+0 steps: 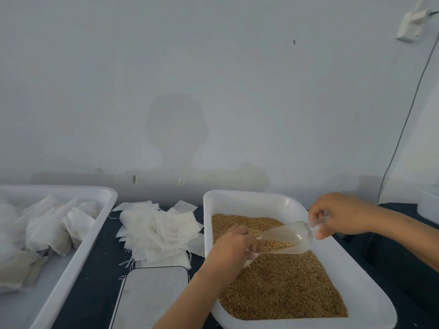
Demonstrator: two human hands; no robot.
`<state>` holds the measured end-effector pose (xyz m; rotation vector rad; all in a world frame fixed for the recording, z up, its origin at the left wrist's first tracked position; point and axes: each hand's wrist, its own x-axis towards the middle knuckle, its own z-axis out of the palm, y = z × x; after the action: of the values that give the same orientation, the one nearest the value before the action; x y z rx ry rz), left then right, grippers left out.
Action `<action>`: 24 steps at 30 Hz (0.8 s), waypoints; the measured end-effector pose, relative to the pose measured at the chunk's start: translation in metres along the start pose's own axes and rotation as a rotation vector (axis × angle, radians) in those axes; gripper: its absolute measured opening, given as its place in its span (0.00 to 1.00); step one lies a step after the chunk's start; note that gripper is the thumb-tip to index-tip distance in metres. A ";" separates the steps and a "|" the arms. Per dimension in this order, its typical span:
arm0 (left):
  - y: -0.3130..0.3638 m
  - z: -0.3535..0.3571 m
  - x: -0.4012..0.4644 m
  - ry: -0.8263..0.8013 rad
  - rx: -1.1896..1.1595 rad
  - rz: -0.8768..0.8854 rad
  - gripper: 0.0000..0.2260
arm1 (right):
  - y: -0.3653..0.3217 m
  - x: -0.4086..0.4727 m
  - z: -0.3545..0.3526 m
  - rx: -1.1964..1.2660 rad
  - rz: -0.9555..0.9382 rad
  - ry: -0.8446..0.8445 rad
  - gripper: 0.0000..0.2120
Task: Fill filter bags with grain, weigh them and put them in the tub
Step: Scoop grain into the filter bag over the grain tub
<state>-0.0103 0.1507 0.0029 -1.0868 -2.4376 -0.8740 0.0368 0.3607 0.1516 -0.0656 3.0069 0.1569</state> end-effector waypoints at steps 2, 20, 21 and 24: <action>0.000 0.001 0.000 -0.001 0.000 -0.005 0.03 | 0.000 0.000 0.000 0.001 0.007 -0.004 0.06; -0.004 -0.001 0.000 0.081 -0.127 -0.208 0.05 | 0.016 -0.013 0.060 0.602 0.104 -0.116 0.04; -0.005 -0.002 0.000 0.076 -0.161 -0.246 0.04 | 0.016 -0.013 0.066 0.602 0.128 -0.117 0.04; -0.008 -0.006 0.003 0.098 -0.332 -0.389 0.05 | 0.012 -0.007 0.088 0.532 0.181 -0.103 0.06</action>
<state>-0.0180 0.1441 0.0053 -0.6481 -2.5186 -1.4575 0.0542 0.3819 0.0665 0.2578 2.8395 -0.5996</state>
